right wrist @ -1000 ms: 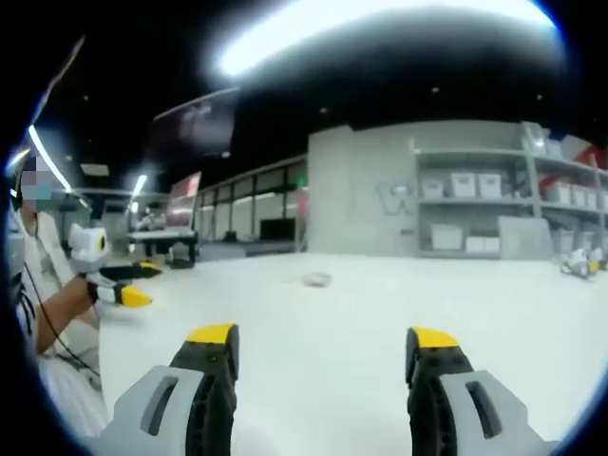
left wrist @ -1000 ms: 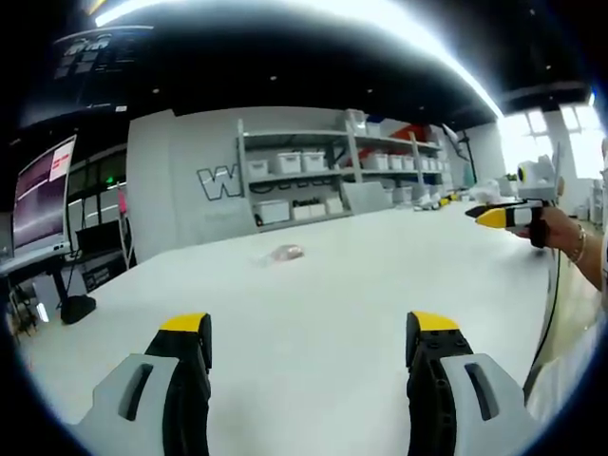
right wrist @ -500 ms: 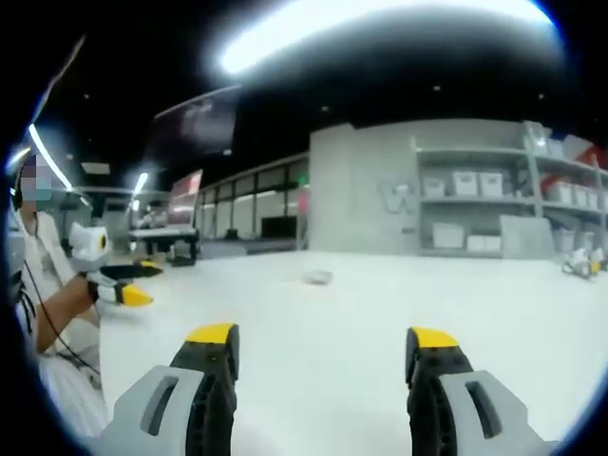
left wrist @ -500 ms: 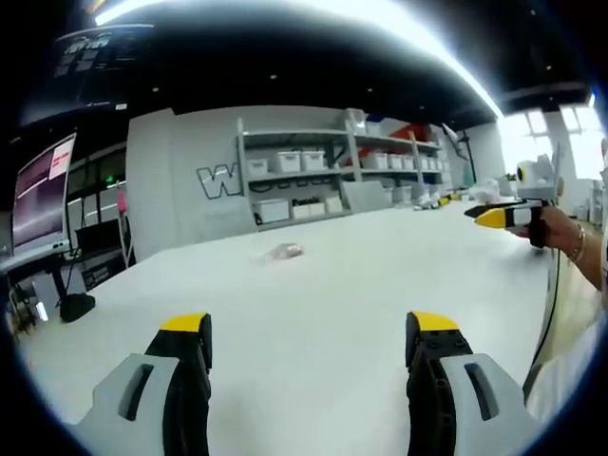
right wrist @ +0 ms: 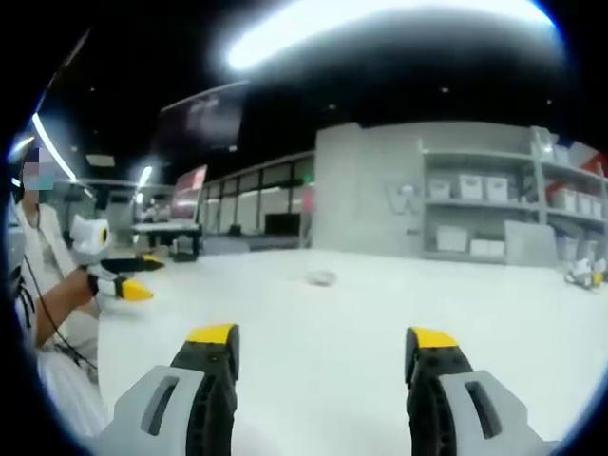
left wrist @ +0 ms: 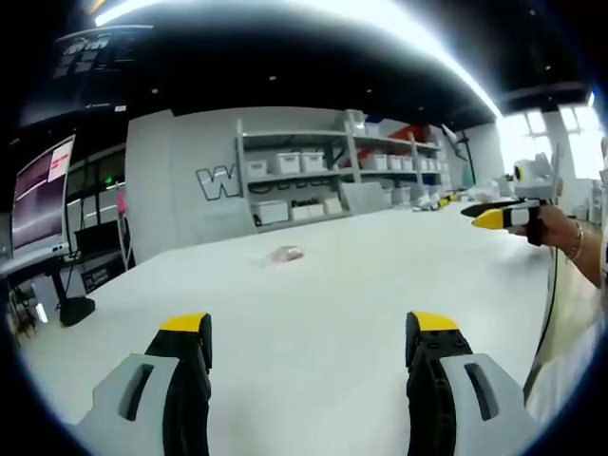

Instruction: Open the resealable bag by pulling the two sides of the seal apart until the entire bag opening is separated and visibly accessible.

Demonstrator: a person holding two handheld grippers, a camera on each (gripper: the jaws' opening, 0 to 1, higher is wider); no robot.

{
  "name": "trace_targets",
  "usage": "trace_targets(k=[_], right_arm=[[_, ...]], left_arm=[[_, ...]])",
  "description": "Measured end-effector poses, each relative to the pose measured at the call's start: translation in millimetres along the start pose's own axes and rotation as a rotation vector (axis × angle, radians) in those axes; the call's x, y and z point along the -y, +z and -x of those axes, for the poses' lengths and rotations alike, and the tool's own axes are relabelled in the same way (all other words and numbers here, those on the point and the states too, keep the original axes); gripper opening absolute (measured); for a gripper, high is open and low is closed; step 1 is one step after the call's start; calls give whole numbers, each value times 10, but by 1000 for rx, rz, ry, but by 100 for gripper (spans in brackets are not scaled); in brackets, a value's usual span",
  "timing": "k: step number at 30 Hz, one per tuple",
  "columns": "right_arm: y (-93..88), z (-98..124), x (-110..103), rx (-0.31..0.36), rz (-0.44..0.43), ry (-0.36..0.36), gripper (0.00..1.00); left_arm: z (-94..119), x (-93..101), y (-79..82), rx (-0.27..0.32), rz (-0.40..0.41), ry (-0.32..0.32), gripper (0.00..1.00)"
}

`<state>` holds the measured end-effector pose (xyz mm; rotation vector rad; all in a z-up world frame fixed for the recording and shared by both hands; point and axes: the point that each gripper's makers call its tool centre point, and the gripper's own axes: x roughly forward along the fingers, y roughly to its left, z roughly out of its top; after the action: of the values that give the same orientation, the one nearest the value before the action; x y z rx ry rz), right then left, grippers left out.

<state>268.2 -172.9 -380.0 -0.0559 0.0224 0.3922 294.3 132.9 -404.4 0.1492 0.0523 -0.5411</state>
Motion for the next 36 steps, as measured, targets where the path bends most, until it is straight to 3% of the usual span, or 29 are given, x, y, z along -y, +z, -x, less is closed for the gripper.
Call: trace_targets(k=[36], right_arm=[[267,-636,-291,-78,290,128,59]], left_arm=[[78,-53,54,17,0,9,83]])
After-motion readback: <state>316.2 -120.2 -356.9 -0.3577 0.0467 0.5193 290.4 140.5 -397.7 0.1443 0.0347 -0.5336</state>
